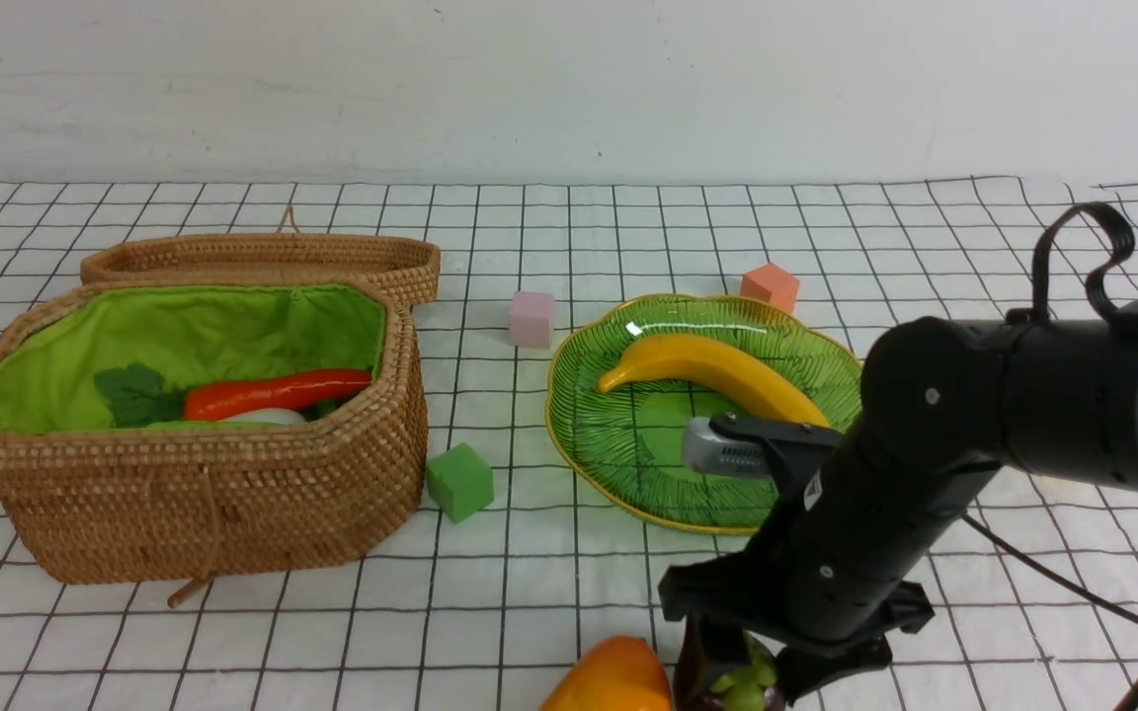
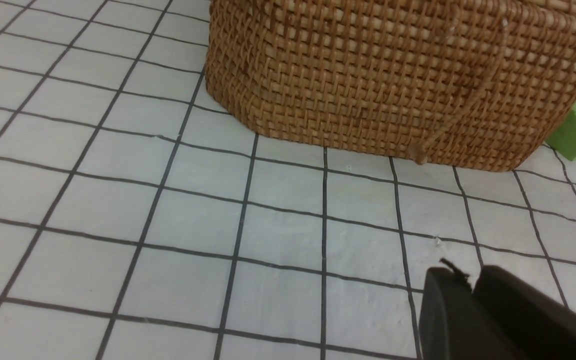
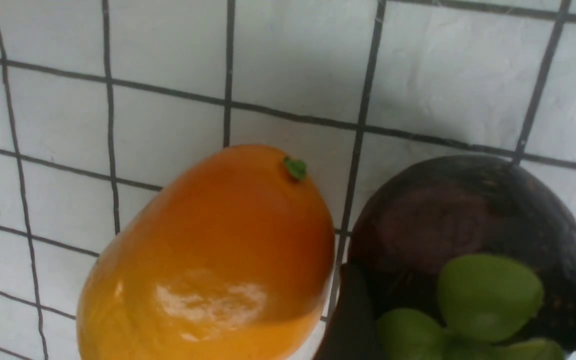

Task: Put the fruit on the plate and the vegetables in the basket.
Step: Use the right arm to grab a mangosteen and put it into the right plate

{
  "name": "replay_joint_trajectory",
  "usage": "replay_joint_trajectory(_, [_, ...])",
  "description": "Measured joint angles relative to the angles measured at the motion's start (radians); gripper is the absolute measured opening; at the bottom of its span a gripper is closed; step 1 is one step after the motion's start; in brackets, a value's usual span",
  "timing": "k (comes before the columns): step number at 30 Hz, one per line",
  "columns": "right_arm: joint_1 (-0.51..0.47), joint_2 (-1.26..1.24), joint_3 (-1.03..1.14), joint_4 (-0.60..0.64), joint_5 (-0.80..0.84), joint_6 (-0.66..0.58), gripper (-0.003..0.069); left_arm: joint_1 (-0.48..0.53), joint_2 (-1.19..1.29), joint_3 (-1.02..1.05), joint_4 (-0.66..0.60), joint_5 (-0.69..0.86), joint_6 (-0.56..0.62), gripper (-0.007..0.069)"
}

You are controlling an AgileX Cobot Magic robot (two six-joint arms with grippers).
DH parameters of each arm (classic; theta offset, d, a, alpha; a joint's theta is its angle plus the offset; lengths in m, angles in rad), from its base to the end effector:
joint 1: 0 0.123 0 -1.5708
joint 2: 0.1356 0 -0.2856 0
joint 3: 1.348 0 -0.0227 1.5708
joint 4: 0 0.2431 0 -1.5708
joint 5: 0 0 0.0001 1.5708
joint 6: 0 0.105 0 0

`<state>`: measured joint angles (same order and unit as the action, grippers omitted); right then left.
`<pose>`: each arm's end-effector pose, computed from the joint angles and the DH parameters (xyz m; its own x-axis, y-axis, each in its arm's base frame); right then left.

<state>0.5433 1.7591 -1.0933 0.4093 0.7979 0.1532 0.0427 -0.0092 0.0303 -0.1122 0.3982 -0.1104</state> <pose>0.2674 0.1964 0.1820 -0.9893 -0.1131 -0.0923 -0.1386 0.9259 0.3514 0.0571 -0.0021 0.1636 -0.3159 -0.2258 -0.9215 -0.0703 0.9742 -0.2146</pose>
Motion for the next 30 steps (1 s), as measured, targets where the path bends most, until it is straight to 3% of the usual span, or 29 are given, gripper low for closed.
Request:
replay_joint_trajectory(8, [-0.093, -0.049, -0.007, 0.000, 0.023, -0.013, 0.0533, 0.000, 0.000, 0.000, 0.000, 0.000, 0.000, 0.0071])
replay_joint_trajectory(13, [-0.189, -0.076, -0.146, 0.013, -0.010, -0.048, 0.0532, 0.000, 0.000, 0.000, 0.000, 0.000, 0.000, 0.0071])
replay_joint_trajectory(19, [-0.198, 0.070, -0.326, 0.032, -0.142, -0.112, 0.0532, 0.000, 0.000, 0.000, 0.000, 0.000, 0.000, 0.0076])
replay_joint_trajectory(30, [-0.198, 0.340, -0.539, 0.041, -0.105, -0.112, 0.0532, 0.000, 0.000, 0.000, 0.000, 0.000, 0.000, 0.0085])
